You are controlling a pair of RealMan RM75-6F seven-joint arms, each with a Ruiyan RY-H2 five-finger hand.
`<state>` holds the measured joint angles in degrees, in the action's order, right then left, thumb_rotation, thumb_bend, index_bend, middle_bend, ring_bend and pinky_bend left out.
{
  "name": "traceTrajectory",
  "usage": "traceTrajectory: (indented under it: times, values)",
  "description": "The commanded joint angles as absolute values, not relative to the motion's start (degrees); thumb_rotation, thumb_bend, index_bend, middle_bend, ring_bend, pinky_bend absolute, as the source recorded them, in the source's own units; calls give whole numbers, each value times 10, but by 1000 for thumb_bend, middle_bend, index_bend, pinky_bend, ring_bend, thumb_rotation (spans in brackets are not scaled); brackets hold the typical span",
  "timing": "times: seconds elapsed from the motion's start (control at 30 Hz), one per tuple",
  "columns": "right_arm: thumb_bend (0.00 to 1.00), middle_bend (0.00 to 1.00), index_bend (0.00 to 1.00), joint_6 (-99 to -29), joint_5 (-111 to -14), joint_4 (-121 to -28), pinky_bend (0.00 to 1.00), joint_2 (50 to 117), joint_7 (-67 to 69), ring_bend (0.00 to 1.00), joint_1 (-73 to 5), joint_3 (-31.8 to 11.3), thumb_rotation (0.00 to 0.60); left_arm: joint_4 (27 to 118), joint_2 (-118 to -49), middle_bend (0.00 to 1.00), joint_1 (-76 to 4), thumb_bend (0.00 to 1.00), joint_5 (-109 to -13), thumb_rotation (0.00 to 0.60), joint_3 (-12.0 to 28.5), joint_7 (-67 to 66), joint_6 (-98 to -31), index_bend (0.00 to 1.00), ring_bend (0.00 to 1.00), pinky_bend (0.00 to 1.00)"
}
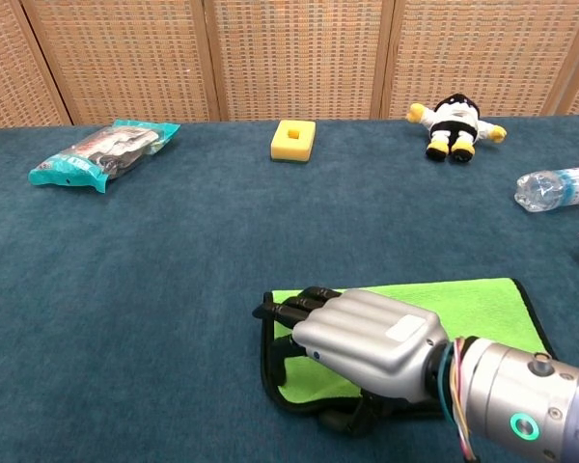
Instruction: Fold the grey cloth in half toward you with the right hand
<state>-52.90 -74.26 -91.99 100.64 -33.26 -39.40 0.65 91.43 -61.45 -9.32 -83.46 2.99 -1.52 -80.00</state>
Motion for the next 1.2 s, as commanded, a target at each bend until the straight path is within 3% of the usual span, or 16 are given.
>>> traceTrajectory:
  times: [0.03, 0.33, 0.57, 0.97, 1.2]
  values:
    - [112, 0, 0, -530, -745, -926, 0, 1003, -327, 0, -394, 5, 600, 914, -615, 0, -93, 130, -835, 600, 30, -15, -800, 0, 0, 0]
    - [121, 0, 0, -559, -766, -969, 0, 961, -295, 0, -386, -11, 600, 915, -615, 0, -93, 131, -837, 600, 29, -15, -801, 0, 0, 0]
    - [121, 0, 0, -599, -797, -984, 0, 885, -257, 0, -373, -28, 600, 916, -613, 0, -92, 131, -842, 600, 27, -12, -804, 0, 0, 0]
    - [119, 0, 0, -718, -881, -852, 0, 754, -5, 0, -294, -10, 600, 925, -610, 0, -81, 130, -867, 600, 16, -8, -826, 0, 0, 0]
    - [0, 0, 0, -822, -858, -812, 0, 739, 41, 0, -198, 5, 600, 942, -607, 0, -66, 129, -882, 600, 8, -5, -850, 0, 0, 0]
